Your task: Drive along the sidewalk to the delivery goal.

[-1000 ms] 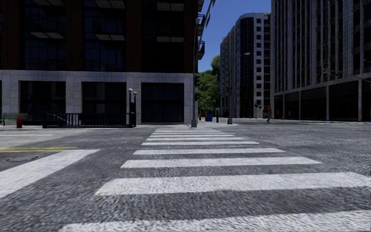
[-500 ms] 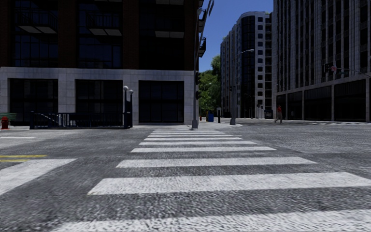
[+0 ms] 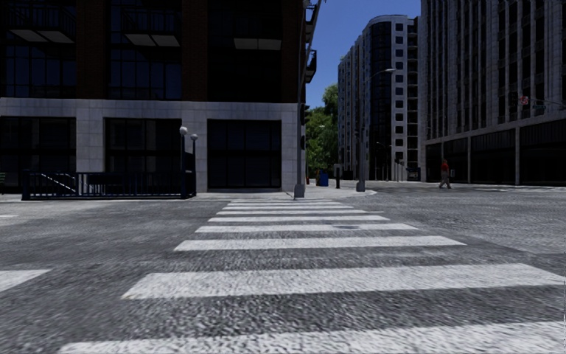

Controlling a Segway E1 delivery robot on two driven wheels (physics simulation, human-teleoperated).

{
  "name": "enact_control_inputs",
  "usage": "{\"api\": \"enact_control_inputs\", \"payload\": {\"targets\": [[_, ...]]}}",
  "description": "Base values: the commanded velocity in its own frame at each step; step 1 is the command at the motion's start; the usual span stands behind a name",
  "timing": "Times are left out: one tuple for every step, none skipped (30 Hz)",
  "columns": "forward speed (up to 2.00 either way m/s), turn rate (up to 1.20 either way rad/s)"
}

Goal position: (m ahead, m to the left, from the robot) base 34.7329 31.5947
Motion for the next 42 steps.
{"api": "enact_control_inputs", "payload": {"targets": [[2.00, 0.00], [2.00, 0.00], [2.00, 0.00], [2.00, 0.00], [2.00, 0.00], [2.00, 0.00], [2.00, 0.00], [2.00, 0.00], [2.00, 0.00], [2.00, 0.00], [2.00, 0.00], [2.00, 0.16], [2.00, 0.16], [2.00, 0.22], [2.00, 0.31], [2.00, 0.35], [2.00, 0.35], [2.00, 0.37], [2.00, 0.37], [2.00, 0.33], [2.00, 0.33], [2.00, 0.27], [2.00, 0.16], [2.00, 0.00], [2.00, 0.00], [2.00, 0.00], [2.00, 0.00], [2.00, 0.00], [2.00, 0.00], [2.00, 0.00], [2.00, 0.00], [2.00, 0.00], [2.00, 0.00], [2.00, 0.00], [2.00, 0.00], [2.00, 0.00], [2.00, 0.00], [2.00, 0.00], [2.00, 0.00], [2.00, 0.00], [2.00, 0.00], [2.00, 0.00]]}}
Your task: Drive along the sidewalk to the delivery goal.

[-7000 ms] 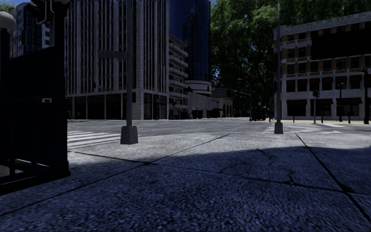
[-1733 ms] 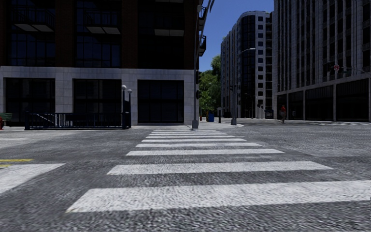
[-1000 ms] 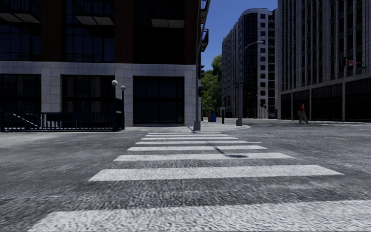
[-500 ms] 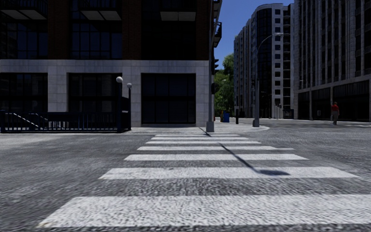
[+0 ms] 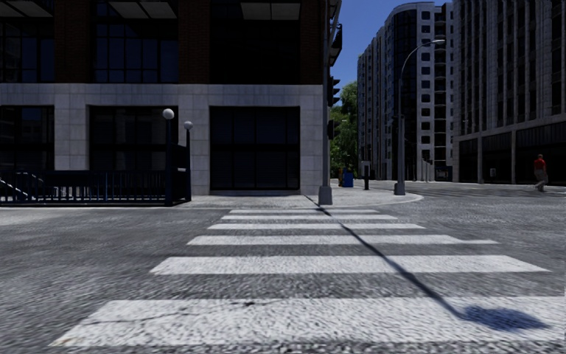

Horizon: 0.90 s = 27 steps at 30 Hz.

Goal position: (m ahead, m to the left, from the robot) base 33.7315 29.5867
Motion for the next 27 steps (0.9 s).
{"api": "enact_control_inputs", "payload": {"targets": [[2.00, 0.00], [2.00, 0.00], [2.00, 0.00], [2.00, 0.00], [2.00, 0.00], [2.00, 0.00], [2.00, 0.00], [2.00, 0.00], [2.00, 0.00], [2.00, 0.00], [2.00, 0.00], [2.00, 0.00], [2.00, 0.00], [2.00, 0.00], [2.00, 0.00], [2.00, 0.00], [2.00, 0.00], [2.00, 0.00], [2.00, 0.00], [2.00, 0.00], [2.00, 0.00], [2.00, 0.00], [2.00, 0.00], [2.00, 0.00], [2.00, 0.00], [2.00, 0.00], [2.00, 0.00]]}}
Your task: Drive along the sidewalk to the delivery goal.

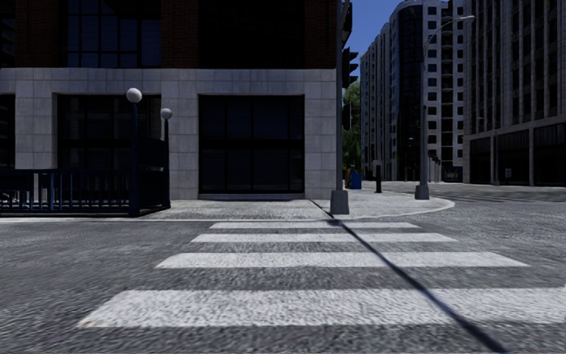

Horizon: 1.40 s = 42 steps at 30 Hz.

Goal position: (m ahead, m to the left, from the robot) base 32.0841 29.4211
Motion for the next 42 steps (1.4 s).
{"api": "enact_control_inputs", "payload": {"targets": [[2.00, 0.00], [2.00, 0.00], [2.00, 0.00], [2.00, 0.00], [2.00, 0.00], [2.00, 0.00], [2.00, 0.00], [2.00, 0.00], [2.00, 0.00], [2.00, 0.00], [2.00, 0.00], [2.00, 0.00], [2.00, 0.00], [2.00, 0.00], [2.00, 0.00], [2.00, 0.00], [2.00, 0.00], [2.00, 0.00], [2.00, 0.00], [2.00, 0.00], [2.00, 0.00], [2.00, 0.00], [2.00, 0.00], [2.00, 0.00], [2.00, 0.00], [2.00, 0.00], [2.00, 0.00], [2.00, 0.02], [1.98, 0.05], [1.98, 0.07], [1.98, 0.07], [1.97, 0.10], [1.97, 0.12], [1.97, 0.13], [1.97, 0.13], [1.97, 0.13], [1.97, 0.13], [1.97, 0.13], [1.97, 0.13], [1.98, 0.13], [1.99, 0.13], [2.00, 0.14]]}}
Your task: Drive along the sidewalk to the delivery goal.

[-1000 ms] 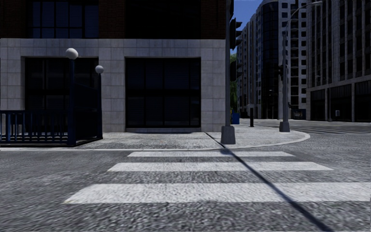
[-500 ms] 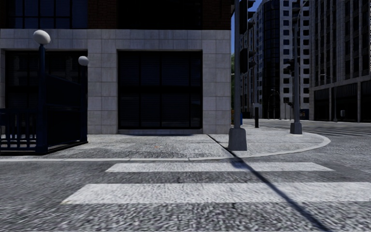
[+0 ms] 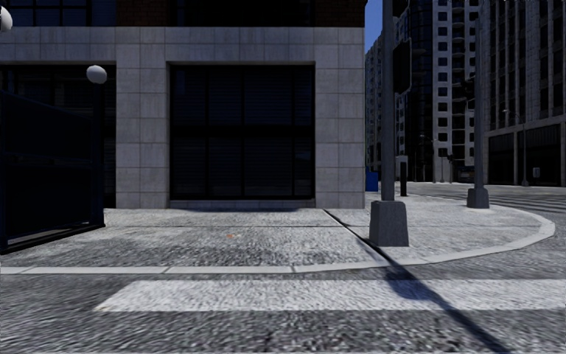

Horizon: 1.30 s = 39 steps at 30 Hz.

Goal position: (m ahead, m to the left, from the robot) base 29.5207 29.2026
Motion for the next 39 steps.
{"api": "enact_control_inputs", "payload": {"targets": [[2.00, 0.14], [2.00, 0.14], [2.00, 0.15], [1.99, 0.18], [1.99, 0.18], [1.98, 0.22], [1.98, 0.24], [1.98, 0.24], [1.98, 0.27], [1.98, 0.28], [1.97, 0.28], [1.97, 0.28], [1.97, 0.28], [1.97, 0.28], [1.97, 0.28], [1.97, 0.28], [1.96, 0.28], [1.96, 0.28], [1.95, 0.28], [1.95, 0.28], [1.93, 0.28], [1.92, 0.28], [1.92, 0.28], [1.91, 0.28], [1.86, 0.28], [1.80, 0.28], [1.80, 0.28], [1.77, 0.28], [1.72, 0.28], [1.71, 0.28], [1.70, 0.28], [1.70, 0.28], [1.69, 0.28], [1.69, 0.28], [1.68, 0.28], [1.68, 0.28], [1.66, 0.29], [1.61, 0.30], [1.61, 0.30]]}}
